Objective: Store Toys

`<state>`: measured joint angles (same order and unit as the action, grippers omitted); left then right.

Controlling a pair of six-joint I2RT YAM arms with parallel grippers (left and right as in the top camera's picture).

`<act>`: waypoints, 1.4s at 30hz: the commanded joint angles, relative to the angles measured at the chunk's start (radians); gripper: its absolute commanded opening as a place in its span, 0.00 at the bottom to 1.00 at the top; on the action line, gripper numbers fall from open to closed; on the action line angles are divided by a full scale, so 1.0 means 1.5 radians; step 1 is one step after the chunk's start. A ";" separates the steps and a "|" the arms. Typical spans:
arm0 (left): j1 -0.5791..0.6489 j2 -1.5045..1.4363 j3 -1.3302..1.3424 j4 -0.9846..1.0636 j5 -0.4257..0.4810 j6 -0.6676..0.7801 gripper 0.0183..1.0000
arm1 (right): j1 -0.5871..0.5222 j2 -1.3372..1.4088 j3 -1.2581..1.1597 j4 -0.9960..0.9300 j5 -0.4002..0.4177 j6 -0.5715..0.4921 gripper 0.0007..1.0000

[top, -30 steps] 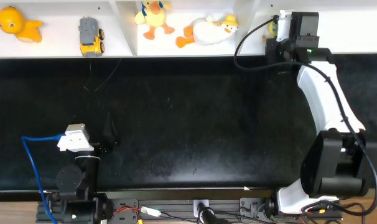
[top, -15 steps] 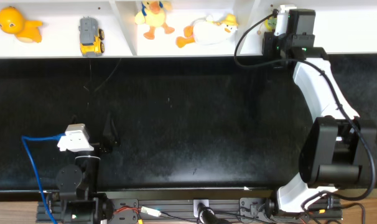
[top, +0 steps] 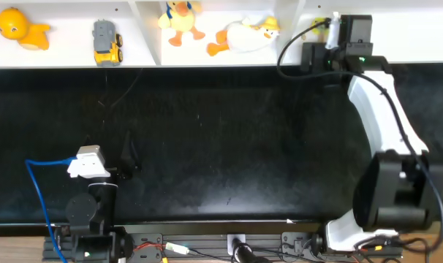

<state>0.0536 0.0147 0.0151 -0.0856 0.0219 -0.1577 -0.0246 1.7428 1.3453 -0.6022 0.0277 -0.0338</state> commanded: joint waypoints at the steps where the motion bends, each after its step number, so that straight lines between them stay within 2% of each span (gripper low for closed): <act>1: -0.003 -0.008 -0.005 0.001 0.001 0.005 1.00 | -0.001 -0.135 -0.001 -0.082 0.072 0.067 1.00; 4: -0.003 -0.008 -0.005 0.001 0.001 0.005 1.00 | -0.002 -0.220 -0.001 -0.174 0.072 0.136 1.00; 8: -0.003 -0.008 -0.005 0.001 0.001 0.005 1.00 | -0.007 -0.336 -0.001 -0.286 0.071 0.355 1.00; 11: -0.003 -0.008 -0.005 0.001 0.001 0.005 1.00 | -0.034 -0.406 -0.001 -0.356 0.047 0.451 1.00; 14: -0.003 -0.008 -0.005 0.001 0.001 0.005 1.00 | -0.069 -0.466 -0.001 -0.399 -0.039 0.461 1.00; 15: -0.003 -0.008 -0.005 0.001 0.001 0.005 1.00 | -0.076 -0.483 -0.001 -0.412 -0.048 0.455 1.00; 17: -0.003 -0.008 -0.005 0.001 0.001 0.005 1.00 | -0.081 -0.510 -0.001 -0.432 -0.026 0.441 0.99; 19: -0.003 -0.008 -0.005 0.001 0.001 0.005 1.00 | -0.081 -0.524 -0.001 -0.449 0.030 0.452 1.00; 22: -0.003 -0.008 -0.005 0.001 0.001 0.005 1.00 | -0.108 -0.513 -0.001 -0.500 0.092 0.547 1.00; 26: -0.003 -0.008 -0.005 0.001 0.001 0.005 1.00 | -0.211 -0.434 -0.001 -0.525 0.071 0.547 1.00; 29: -0.003 -0.008 -0.005 0.001 0.001 0.005 1.00 | -0.309 -0.358 -0.001 -0.526 0.037 0.509 1.00; 34: -0.003 -0.008 -0.005 0.001 0.001 0.005 1.00 | -0.435 -0.238 -0.001 -0.507 0.034 0.468 1.00; 37: -0.003 -0.008 -0.005 0.001 0.001 0.005 1.00 | -0.466 -0.182 -0.001 -0.489 0.034 0.468 1.00; 42: -0.003 -0.008 -0.005 0.001 0.001 0.005 1.00 | -0.472 -0.130 -0.001 -0.428 0.054 0.469 1.00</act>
<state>0.0536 0.0151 0.0147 -0.0853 0.0219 -0.1577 -0.7315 1.5375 1.3441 -1.2694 0.0856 0.6792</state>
